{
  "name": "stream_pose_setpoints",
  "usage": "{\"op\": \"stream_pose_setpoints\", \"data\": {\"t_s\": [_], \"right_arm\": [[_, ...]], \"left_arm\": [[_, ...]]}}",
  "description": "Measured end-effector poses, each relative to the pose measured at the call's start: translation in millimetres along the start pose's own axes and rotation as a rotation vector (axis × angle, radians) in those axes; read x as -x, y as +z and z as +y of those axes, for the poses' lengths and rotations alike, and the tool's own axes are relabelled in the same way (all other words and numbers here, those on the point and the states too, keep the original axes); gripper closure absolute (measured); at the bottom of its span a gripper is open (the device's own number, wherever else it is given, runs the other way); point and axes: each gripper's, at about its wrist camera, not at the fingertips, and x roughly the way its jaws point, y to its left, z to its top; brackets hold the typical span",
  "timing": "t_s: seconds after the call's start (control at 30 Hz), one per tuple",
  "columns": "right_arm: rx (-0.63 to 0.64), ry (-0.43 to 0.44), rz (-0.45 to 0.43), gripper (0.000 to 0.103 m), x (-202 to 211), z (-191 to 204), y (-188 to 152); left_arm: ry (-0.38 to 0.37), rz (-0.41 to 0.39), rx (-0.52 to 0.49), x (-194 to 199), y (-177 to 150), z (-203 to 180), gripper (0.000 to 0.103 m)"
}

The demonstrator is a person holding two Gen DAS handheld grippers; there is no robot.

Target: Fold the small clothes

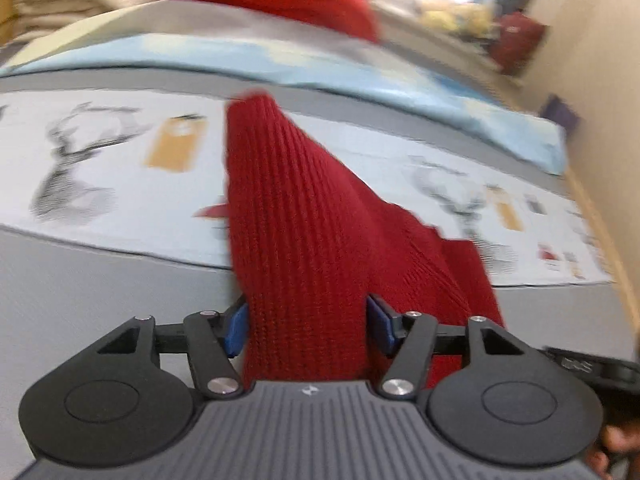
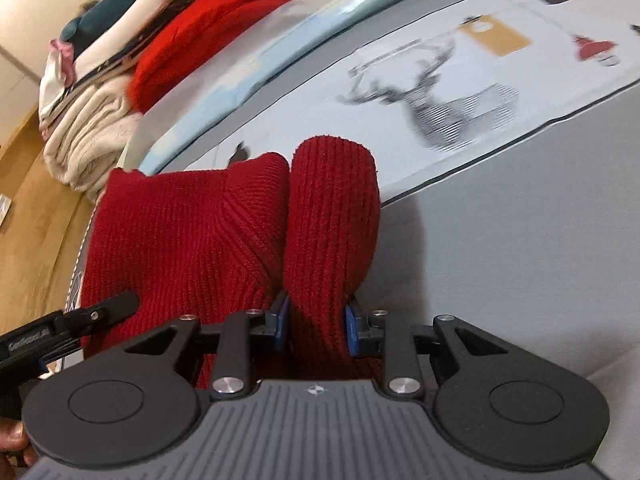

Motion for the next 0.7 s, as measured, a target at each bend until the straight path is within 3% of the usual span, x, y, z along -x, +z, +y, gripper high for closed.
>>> {"op": "stream_pose_setpoints", "data": {"t_s": [0.07,0.17,0.23,0.4,0.5,0.6,0.7], "right_arm": [[0.001,-0.036,-0.012,0.073,-6,10,-3],[0.030,-0.070,-0.073,0.071,1,23,-4],[0.056,-0.065,-0.091,0.061,7,31,-5],[0.126,0.081,0.033,0.049,-5,50,-19],[0.175,0.050,0.109,0.047,-22,54,-29],[0.209,0.052,0.138,0.084,-24,54,-32],[0.188,0.114,0.048,0.088,3,56,-20]], "left_arm": [[0.060,-0.047,-0.013,8,1,16,0.034],[0.056,-0.052,-0.012,22,-2,28,0.031],[0.052,-0.026,-0.015,26,-9,33,0.031],[0.096,-0.006,-0.130,31,-31,35,0.031],[0.101,0.004,-0.157,32,-40,36,0.031],[0.085,-0.005,-0.152,40,-42,35,0.031],[0.062,-0.026,-0.148,49,-40,29,0.031]]}}
